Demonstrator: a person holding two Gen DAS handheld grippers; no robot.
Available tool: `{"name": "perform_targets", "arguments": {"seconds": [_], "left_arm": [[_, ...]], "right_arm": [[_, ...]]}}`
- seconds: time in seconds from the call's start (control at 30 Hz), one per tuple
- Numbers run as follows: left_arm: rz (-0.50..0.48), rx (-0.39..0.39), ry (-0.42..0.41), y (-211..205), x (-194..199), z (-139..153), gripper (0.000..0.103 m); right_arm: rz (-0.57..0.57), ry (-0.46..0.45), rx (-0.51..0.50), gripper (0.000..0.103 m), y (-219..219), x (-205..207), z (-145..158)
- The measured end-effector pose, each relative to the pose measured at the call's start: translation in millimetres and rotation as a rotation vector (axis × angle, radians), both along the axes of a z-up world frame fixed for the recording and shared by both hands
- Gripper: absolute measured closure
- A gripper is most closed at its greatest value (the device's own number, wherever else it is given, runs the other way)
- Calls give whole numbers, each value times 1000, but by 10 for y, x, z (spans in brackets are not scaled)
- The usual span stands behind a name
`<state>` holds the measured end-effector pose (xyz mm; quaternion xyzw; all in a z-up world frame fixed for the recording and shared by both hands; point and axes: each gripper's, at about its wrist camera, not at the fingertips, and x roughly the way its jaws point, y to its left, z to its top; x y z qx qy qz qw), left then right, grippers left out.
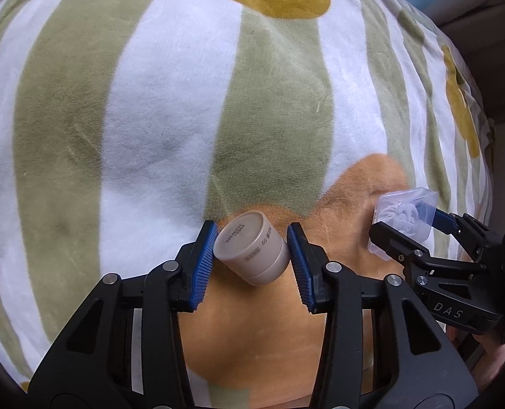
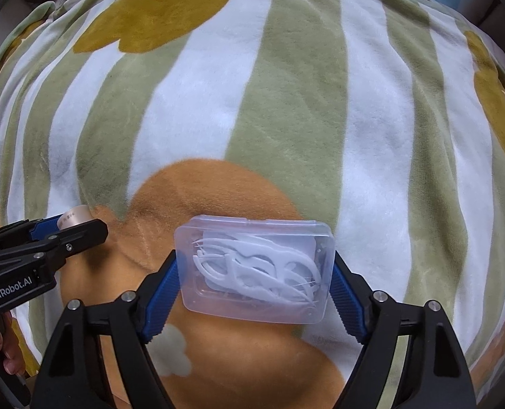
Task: Organize objects
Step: 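Carry the beige jar and clear floss case into the cardboard box and release both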
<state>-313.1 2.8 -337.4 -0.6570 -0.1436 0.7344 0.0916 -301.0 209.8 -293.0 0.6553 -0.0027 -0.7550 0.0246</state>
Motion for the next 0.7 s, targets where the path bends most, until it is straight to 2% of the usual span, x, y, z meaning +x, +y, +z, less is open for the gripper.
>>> {"name": "perform_targets", "arguments": {"seconds": [0.2,0.4,0.53,0.63,0.7], "left_arm": [[2,20,32,-18,-10,258,64],[1,27,81,-60,93,642,64],[-9,37,119,-123,286,955,64],[-22,37,149,-186,485,1217,64],[-28,40,167,-206,633,1398,64]], "right_arm": [[-10,21,-11,25,44,44,201],[-14,52,-26,25,64,146,524],[-15,87,-37,25,106,369,814],[-12,113,-33,25,-92,488,1020],[-17,124,-41,25,-101,439,1064]]}}
